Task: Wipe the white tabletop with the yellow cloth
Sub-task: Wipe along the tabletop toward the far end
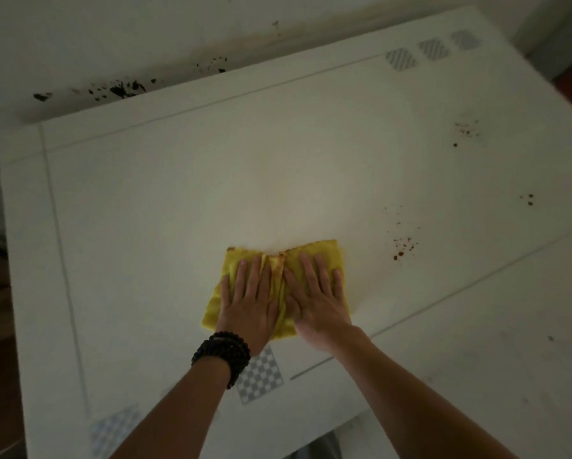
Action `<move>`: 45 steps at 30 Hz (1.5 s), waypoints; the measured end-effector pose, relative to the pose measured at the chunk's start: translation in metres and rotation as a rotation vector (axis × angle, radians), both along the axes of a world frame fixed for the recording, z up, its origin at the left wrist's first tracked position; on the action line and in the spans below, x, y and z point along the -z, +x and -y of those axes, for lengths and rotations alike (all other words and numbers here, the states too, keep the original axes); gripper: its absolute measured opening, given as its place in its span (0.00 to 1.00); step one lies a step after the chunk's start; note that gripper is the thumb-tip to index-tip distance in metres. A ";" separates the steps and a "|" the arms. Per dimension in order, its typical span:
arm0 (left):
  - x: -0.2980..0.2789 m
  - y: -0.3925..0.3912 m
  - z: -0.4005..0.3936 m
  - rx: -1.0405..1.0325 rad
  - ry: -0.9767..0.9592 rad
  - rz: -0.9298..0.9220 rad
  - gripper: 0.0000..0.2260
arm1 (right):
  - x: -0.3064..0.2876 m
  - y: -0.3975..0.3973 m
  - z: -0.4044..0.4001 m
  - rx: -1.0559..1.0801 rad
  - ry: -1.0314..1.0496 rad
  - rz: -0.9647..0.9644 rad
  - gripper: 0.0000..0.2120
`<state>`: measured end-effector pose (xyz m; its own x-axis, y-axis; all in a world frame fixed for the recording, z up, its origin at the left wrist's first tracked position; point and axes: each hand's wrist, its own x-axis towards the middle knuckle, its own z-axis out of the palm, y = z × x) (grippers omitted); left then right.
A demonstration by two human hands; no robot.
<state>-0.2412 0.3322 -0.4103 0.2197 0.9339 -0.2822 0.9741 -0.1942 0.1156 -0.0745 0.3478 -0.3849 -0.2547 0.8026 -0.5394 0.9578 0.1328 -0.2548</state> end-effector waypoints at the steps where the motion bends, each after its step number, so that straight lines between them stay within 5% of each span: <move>1: 0.000 0.000 -0.006 0.017 0.002 0.001 0.28 | 0.001 0.000 -0.004 0.006 0.008 0.003 0.26; 25: 0.012 0.001 -0.326 -0.091 0.080 -0.006 0.30 | 0.015 0.005 -0.313 0.091 0.139 0.008 0.28; 33: 0.009 0.008 -0.303 -0.054 0.072 -0.020 0.30 | 0.013 0.002 -0.301 0.072 0.130 0.022 0.28; 45: 0.004 -0.004 -0.120 -0.028 0.084 0.037 0.29 | 0.007 0.005 -0.124 0.022 0.061 0.008 0.27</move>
